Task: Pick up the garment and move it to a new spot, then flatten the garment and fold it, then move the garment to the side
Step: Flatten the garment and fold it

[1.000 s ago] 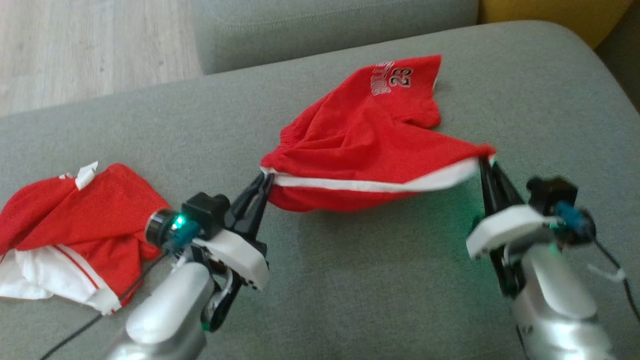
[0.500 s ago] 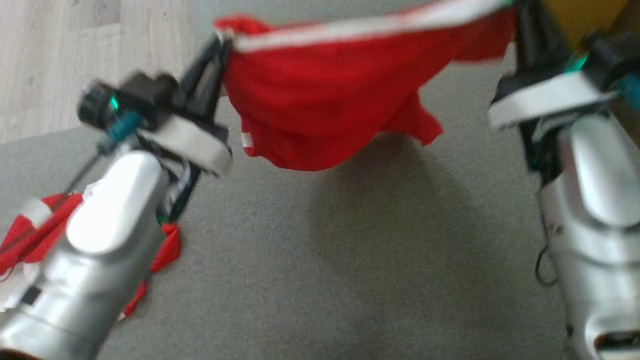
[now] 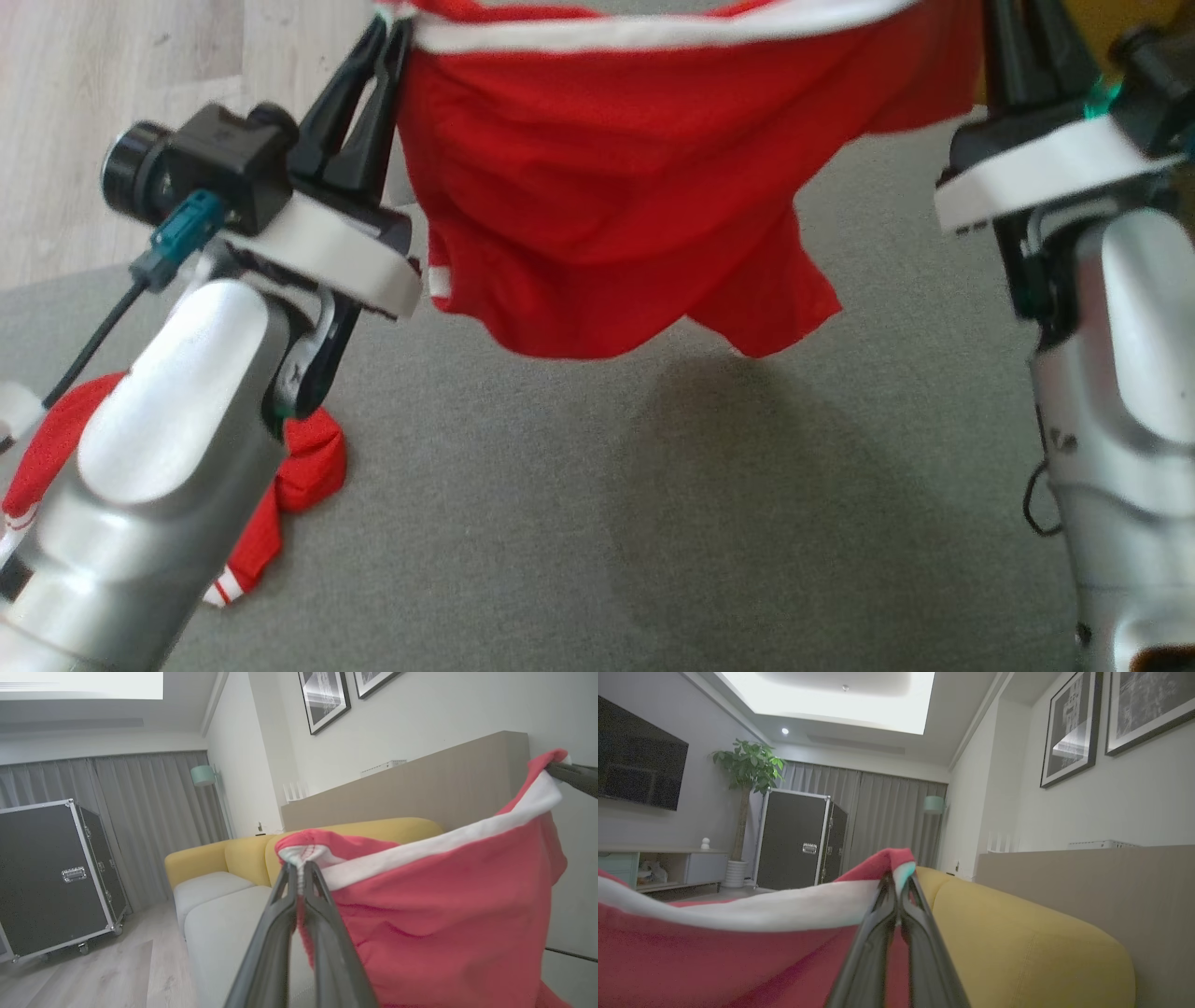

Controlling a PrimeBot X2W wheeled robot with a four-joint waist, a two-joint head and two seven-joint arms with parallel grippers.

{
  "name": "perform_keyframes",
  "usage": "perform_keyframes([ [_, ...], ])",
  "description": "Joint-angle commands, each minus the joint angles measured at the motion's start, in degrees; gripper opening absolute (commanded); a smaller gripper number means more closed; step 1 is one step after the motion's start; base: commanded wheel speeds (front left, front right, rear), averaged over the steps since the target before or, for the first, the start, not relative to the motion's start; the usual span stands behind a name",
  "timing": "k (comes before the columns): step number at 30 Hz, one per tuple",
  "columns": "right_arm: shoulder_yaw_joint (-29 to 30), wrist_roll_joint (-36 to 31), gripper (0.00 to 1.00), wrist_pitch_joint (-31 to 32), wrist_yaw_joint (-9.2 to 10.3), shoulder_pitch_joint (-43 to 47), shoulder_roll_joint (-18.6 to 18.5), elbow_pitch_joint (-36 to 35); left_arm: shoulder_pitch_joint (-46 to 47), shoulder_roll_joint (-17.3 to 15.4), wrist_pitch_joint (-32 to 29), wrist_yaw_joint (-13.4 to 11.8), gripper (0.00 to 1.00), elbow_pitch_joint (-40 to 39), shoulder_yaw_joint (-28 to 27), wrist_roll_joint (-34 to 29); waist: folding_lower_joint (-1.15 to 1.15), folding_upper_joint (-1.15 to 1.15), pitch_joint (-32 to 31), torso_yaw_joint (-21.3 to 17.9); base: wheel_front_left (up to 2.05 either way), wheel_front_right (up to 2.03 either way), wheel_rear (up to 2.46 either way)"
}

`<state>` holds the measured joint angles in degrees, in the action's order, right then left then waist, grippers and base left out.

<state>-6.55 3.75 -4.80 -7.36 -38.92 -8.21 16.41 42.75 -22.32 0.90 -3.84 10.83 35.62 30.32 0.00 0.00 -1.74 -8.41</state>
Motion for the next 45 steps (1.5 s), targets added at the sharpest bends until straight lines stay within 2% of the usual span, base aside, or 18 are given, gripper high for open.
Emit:
perform_keyframes([
  [1,-0.7,-0.3,0.0,1.2,-0.13,-0.9,-0.2,-2.8,2.3,-2.9,-1.2,-0.8,0.0,-2.8,-3.1,0.7,0.0,0.0,0.7,0.2,0.0,0.0,0.0],
  [5,-1.8,-0.4,0.0,3.7,-0.13,-1.6,-1.4,-2.5,2.7,-4.4,-3.9,-1.3,0.0,-4.2,-3.7,1.3,0.0,0.0,2.9,0.1,0.0,0.0,0.0],
  [10,-3.0,0.2,0.0,5.0,-0.13,-7.3,-2.4,2.0,6.6,-4.6,-6.3,0.2,0.0,-2.1,-4.6,3.1,0.0,0.0,7.9,-0.2,0.0,0.0,0.0],
  [11,-3.2,-0.2,0.0,4.8,-0.13,-11.9,-2.7,5.5,10.2,-4.9,-7.0,1.0,0.0,0.5,-4.6,2.4,0.0,0.0,11.3,-0.4,0.0,0.0,0.0],
  [12,-3.2,-0.2,0.0,4.8,-0.13,-11.9,-2.7,5.5,10.2,-4.9,-7.0,1.0,0.0,0.5,-4.6,2.4,0.0,0.0,11.3,-0.4,0.0,0.0,0.0],
  [15,-3.5,-0.4,0.0,3.0,-0.13,-19.7,-1.7,12.3,16.4,-4.4,-6.6,2.7,0.0,5.5,-4.2,0.9,0.0,0.0,15.7,-0.6,0.0,0.0,0.0],
  [18,-3.4,-1.6,0.0,-1.8,-0.13,-28.1,-0.8,18.6,23.4,-3.1,-4.5,4.3,0.0,11.2,-4.8,0.2,0.0,0.0,19.3,-0.8,0.0,0.0,0.0],
  [21,-1.8,-5.7,0.0,-8.1,-0.13,-35.5,-0.4,23.2,30.6,-1.8,-0.1,4.8,0.0,16.2,-5.8,-1.2,0.0,0.0,22.2,-1.0,0.0,0.0,0.0],
  [27,6.4,-12.8,0.0,-10.2,-0.13,-40.5,1.6,26.5,39.1,1.7,9.1,6.5,0.0,25.1,-6.0,-2.8,0.0,0.0,24.9,-0.6,0.0,0.0,0.0],
  [31,8.6,-16.0,0.0,-10.2,-0.13,-36.8,1.7,28.1,38.2,4.3,10.9,7.8,0.0,31.3,-5.0,-2.0,0.0,0.0,25.0,0.3,0.0,0.0,0.0],
  [37,6.8,-16.0,0.0,-10.2,-0.13,-29.3,-0.4,36.9,30.4,6.9,13.2,10.0,0.0,36.6,-2.5,-1.1,0.0,0.0,23.5,2.0,0.0,0.0,0.0],
  [39,4.8,-15.1,0.0,-10.2,-0.13,-27.1,-1.2,41.4,26.7,7.3,13.6,10.5,0.0,37.4,-1.5,-0.5,0.0,0.0,22.5,2.4,0.0,0.0,0.0],
  [41,-0.1,-12.3,0.0,-10.0,-0.13,-24.5,-1.9,48.8,20.4,7.4,13.8,11.1,0.0,37.4,0.5,0.4,0.0,0.0,20.5,3.1,0.0,0.0,0.0],
  [45,-7.9,-8.2,0.0,-8.4,-0.13,-20.9,-3.2,55.2,11.5,6.6,14.0,11.3,0.0,35.1,4.7,1.9,0.0,0.0,17.4,4.2,0.0,0.0,0.0],
])
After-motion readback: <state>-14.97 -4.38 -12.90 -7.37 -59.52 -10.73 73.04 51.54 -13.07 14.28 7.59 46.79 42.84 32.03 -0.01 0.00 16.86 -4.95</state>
